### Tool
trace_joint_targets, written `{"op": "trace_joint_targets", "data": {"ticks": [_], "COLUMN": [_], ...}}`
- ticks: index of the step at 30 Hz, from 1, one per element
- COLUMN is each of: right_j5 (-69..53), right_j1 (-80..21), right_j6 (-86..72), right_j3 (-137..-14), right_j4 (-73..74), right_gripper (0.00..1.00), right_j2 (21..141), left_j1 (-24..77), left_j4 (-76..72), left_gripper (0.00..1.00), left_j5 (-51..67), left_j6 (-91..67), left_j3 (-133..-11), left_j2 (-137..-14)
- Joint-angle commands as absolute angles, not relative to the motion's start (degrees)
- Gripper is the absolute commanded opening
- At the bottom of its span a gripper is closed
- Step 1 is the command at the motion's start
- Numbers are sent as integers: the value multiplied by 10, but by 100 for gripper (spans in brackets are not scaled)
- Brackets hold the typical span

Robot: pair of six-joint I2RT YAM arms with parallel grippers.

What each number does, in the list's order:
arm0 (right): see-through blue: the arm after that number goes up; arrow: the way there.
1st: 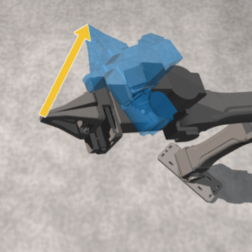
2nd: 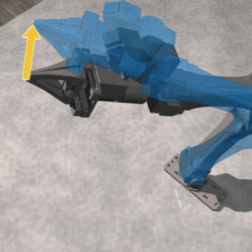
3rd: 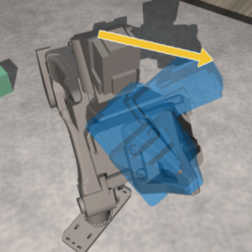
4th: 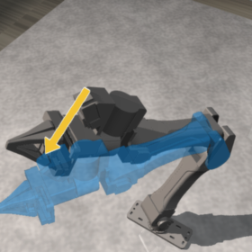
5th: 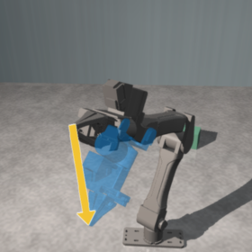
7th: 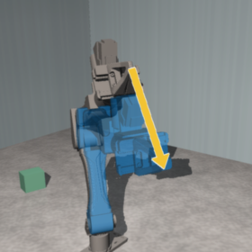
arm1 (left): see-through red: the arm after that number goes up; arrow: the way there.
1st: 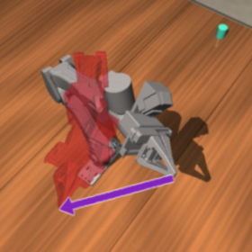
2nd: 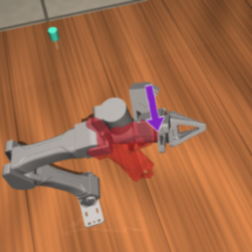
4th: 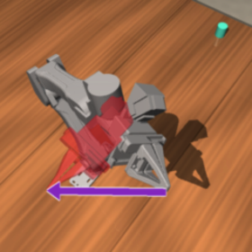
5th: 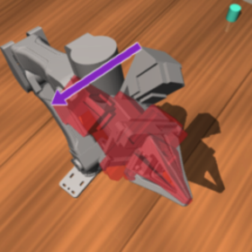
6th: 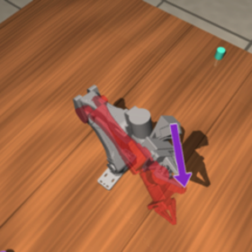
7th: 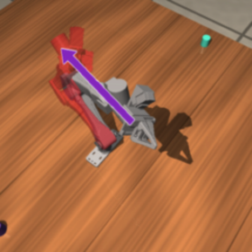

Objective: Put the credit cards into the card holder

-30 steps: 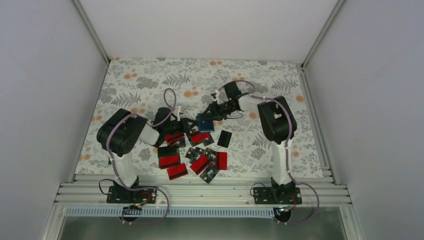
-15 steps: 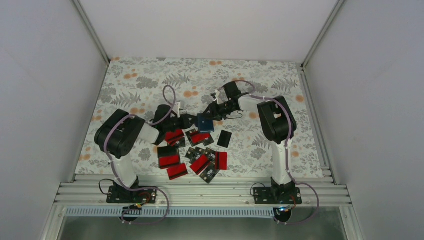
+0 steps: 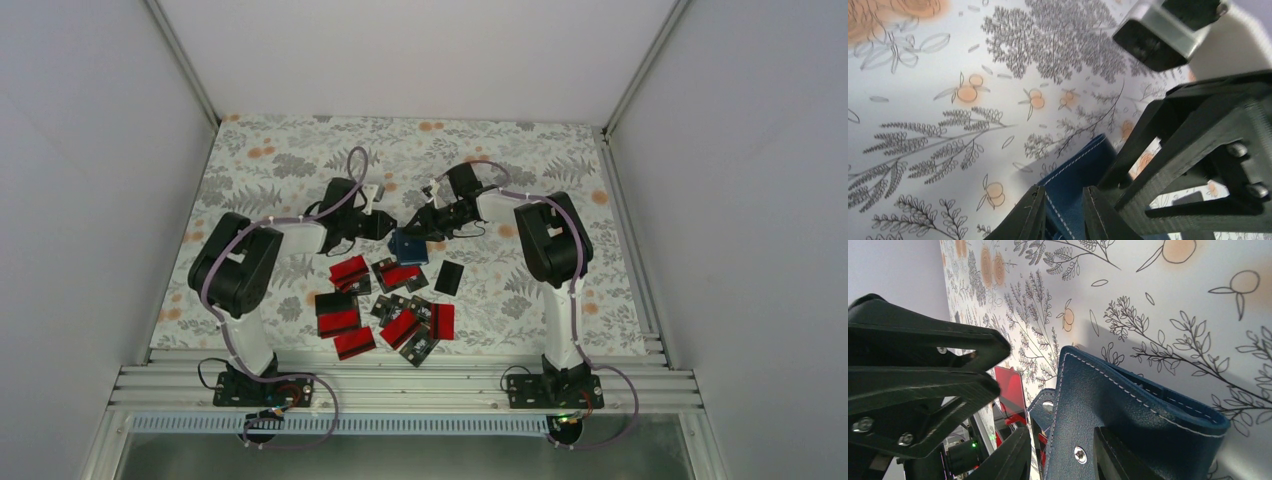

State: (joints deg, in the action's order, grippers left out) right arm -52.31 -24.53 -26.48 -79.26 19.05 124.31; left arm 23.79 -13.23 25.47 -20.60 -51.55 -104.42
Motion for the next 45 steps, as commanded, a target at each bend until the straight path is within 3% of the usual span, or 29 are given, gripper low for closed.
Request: {"op": "trace_joint_targets", "data": {"ticks": [1, 15, 23, 36, 45], "right_j5": [-467, -467, -467, -465, -467], "right_j1": [-245, -245, -245, -245, -245], "right_j6": [-252, -252, -252, -254, -254], "right_j3": [-791, -789, -788, -787, -789], "right_j4": [227, 227, 227, 228, 228], "right_gripper": [34, 34, 34, 34, 34], "right_j2": [1276, 1278, 1276, 1278, 1278], "left_j1": [236, 236, 236, 229, 228], "left_j4": [-33, 2, -12, -54, -96], "left_gripper": [20, 16, 3, 2, 2], "left_j5": [281, 307, 318, 272, 358], "left_j6": [-158, -137, -136, -157, -145], "left_j3": [-547, -559, -554, -498, -494], "left_j2": [-1066, -1100, -1101, -1026, -1024]}}
